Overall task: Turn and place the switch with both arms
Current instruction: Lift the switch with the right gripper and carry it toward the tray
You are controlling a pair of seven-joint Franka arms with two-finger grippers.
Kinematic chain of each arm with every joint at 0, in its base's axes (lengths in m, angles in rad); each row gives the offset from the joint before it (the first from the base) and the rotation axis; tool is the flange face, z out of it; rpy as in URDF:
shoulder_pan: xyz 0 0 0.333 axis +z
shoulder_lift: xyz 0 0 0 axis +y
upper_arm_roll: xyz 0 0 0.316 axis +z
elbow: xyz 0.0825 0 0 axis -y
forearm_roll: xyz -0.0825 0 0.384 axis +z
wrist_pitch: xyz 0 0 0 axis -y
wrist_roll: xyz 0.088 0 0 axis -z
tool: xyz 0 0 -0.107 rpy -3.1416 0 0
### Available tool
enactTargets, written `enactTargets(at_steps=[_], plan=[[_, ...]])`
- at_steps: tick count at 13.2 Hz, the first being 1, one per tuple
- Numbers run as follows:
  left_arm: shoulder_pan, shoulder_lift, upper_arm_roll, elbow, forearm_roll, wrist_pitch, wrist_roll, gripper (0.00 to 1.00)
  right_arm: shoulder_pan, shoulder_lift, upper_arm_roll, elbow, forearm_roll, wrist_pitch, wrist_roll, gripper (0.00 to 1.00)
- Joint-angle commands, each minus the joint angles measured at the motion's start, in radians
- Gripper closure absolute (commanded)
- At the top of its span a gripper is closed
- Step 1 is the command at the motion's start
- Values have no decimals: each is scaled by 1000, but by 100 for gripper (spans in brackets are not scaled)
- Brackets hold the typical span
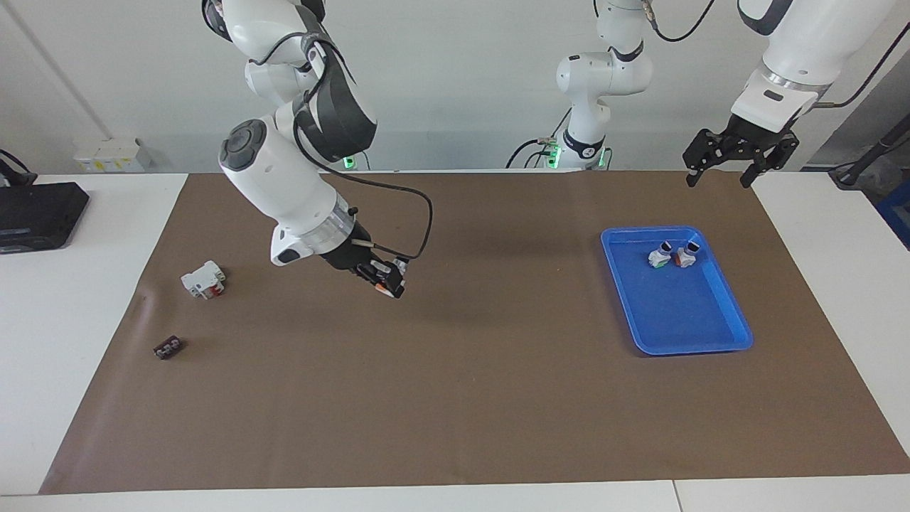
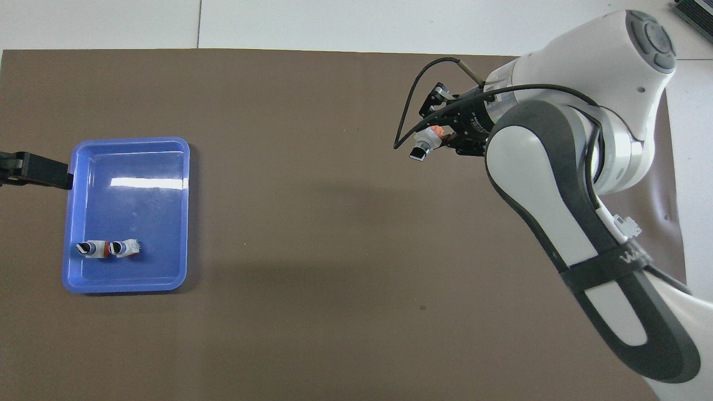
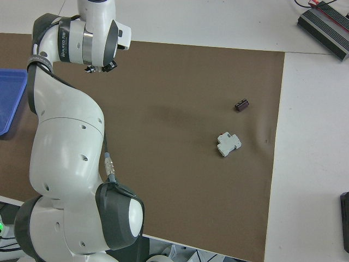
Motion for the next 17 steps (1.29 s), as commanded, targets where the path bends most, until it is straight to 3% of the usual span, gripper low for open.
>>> enactTargets(at_steps=[1, 6, 8, 10, 14, 17], plan=[[7, -67, 14, -111, -23, 60, 0, 0, 15, 15, 89, 74, 21, 1, 283, 100], [9, -90, 20, -165, -220, 77, -82, 0, 20, -21, 216, 101, 99, 73, 638, 100], [30, -94, 20, -168, -320, 75, -153, 8, 38, -21, 250, 101, 98, 145, 748, 100], [38, -94, 20, -168, -412, 75, -220, 11, 104, -24, 253, 95, 89, 230, 786, 100], [93, -94, 18, -165, -634, 61, -312, 22, 129, -24, 252, 95, 81, 239, 856, 100], [102, -93, 21, -159, -736, 37, -405, 34, 146, -24, 253, 97, 54, 233, 898, 100]])
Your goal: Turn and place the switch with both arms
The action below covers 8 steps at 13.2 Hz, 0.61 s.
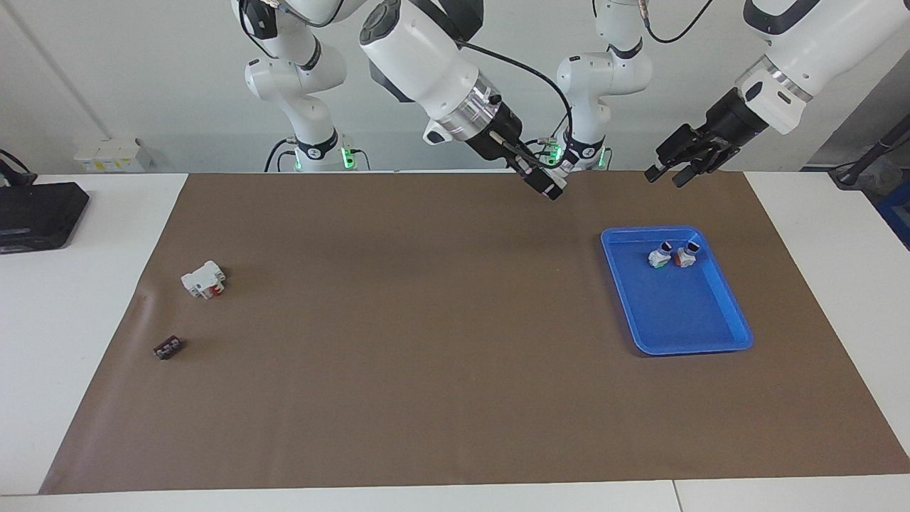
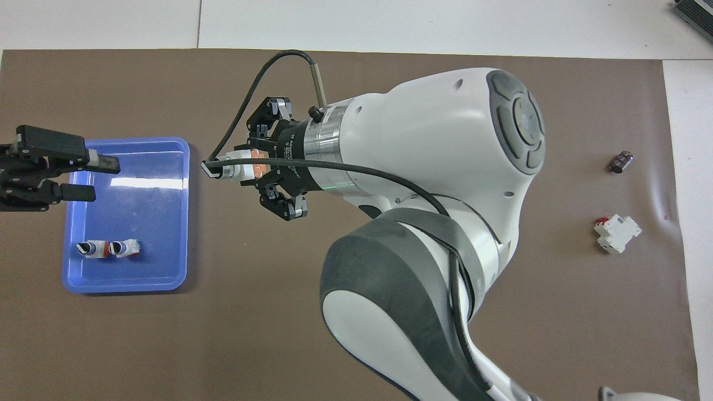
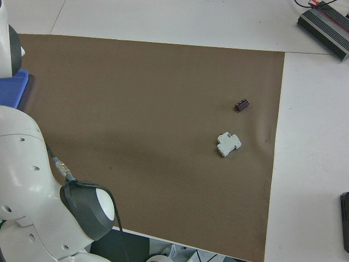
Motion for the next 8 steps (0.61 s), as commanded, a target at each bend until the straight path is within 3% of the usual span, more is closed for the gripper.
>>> enactTargets(at_steps=[1, 8], plan=[[33, -27, -4, -30, -95, -11, -57, 36, 3, -5, 4, -4, -25, 2, 32, 100], [24, -19, -23, -21, -178, -8, -98, 51, 16, -5, 4, -3, -26, 11, 37, 100]])
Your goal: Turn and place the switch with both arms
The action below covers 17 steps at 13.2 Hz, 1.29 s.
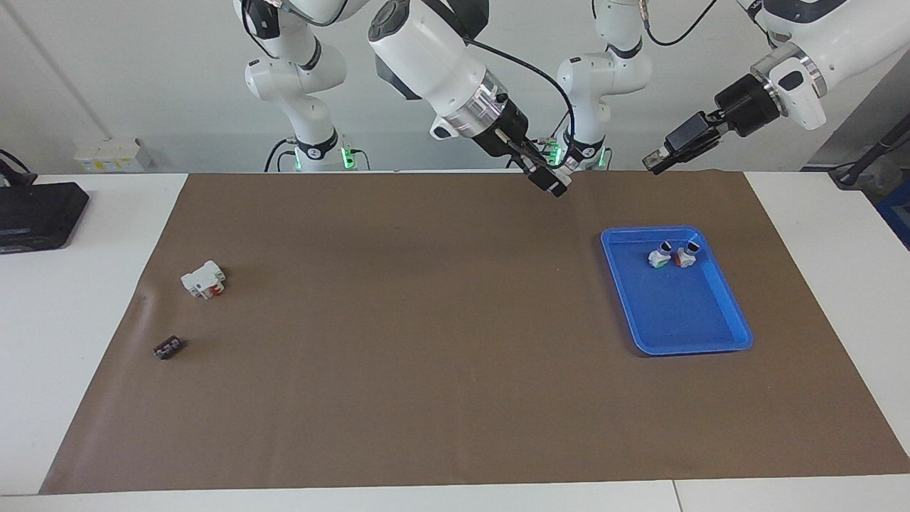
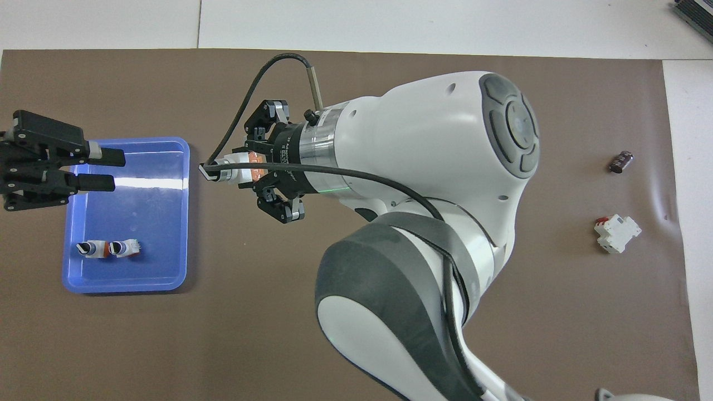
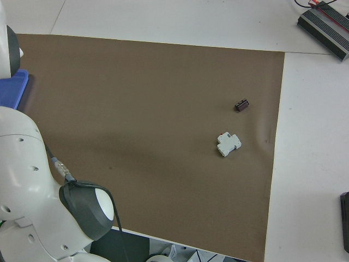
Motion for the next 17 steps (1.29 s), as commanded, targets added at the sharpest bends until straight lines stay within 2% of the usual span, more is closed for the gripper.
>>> enactTargets(at_steps=[1, 4, 7, 10, 13, 17], plan=[[5, -21, -26, -13, -37, -4, -63, 53, 9, -5, 5, -2, -20, 11, 30, 100], [4, -21, -65, -3, -40, 2, -132, 56, 9, -3, 5, -2, -22, 16, 30, 100], [4, -38, -94, -1, -44, -7, -155, 57, 9, -5, 5, -2, -14, 26, 31, 100], [4, -85, -112, -3, -50, -1, -201, 57, 9, -5, 5, -2, -14, 40, 91, 100], [4, -94, -114, -4, -50, 4, -232, 57, 9, -5, 5, -5, -17, 27, 135, 100], [4, -108, -175, -16, -48, 73, -272, 57, 15, -12, 5, -10, -19, 19, 177, 100]])
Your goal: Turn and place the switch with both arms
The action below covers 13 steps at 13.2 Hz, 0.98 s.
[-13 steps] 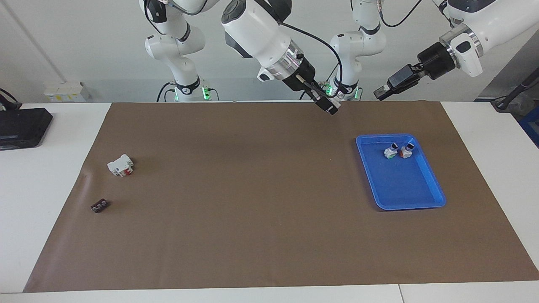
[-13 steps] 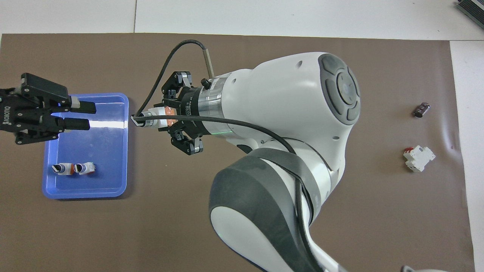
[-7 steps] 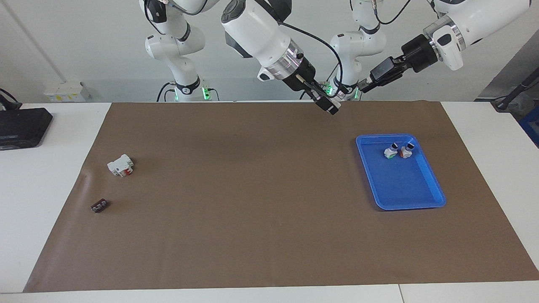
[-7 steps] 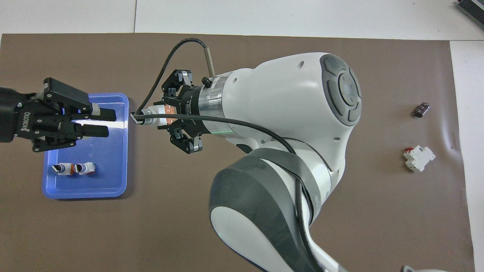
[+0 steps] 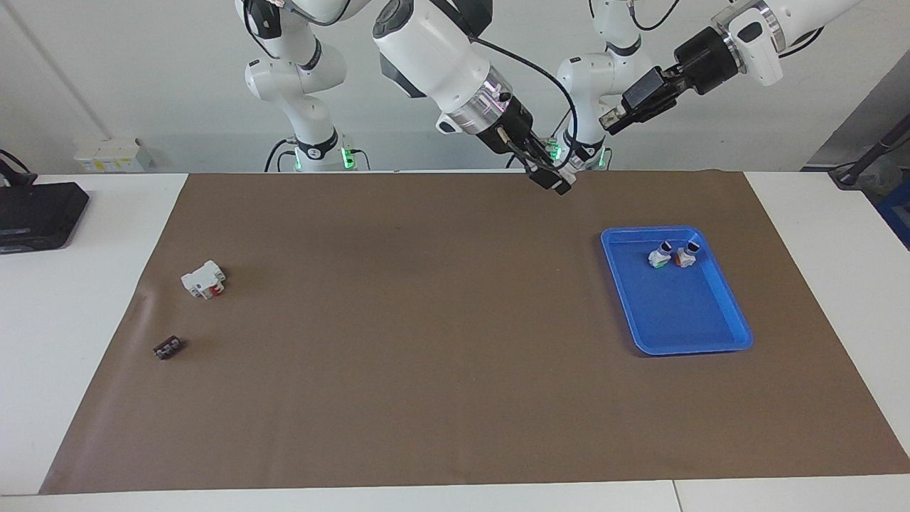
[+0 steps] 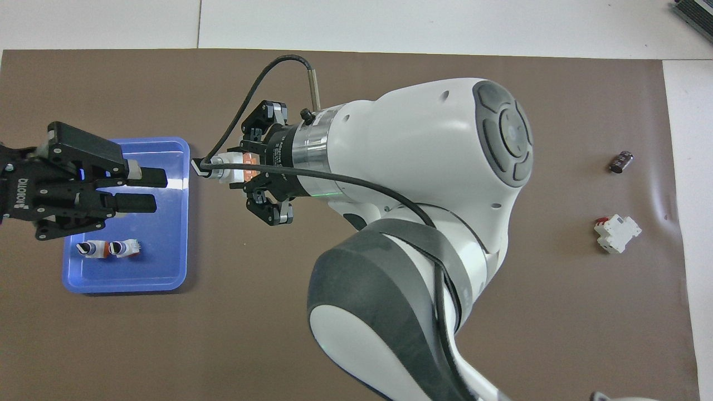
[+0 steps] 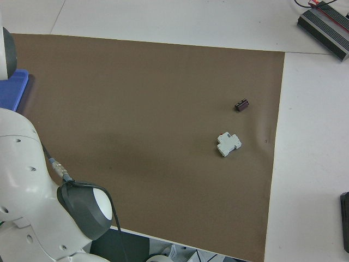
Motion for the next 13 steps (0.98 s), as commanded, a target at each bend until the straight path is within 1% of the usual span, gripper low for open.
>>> enactTargets(at_steps=[1, 4, 6, 10, 13], plan=[[5, -23, -41, -23, -8, 76, -52, 57, -2, -11, 5, -10, -20, -4, 30, 100], [7, -23, -41, -36, 0, 109, -56, 57, 4, -11, 5, -10, -46, -4, 28, 100], [21, -23, -40, -41, 6, 112, -56, 60, 5, -12, 5, -10, -60, -4, 17, 100], [5, -21, -41, -75, 63, 153, -56, 60, 15, -12, 5, -10, -84, 4, 7, 100], [-5, -23, -45, -82, 78, 142, -58, 60, 15, -12, 5, -10, -87, 6, 7, 100]])
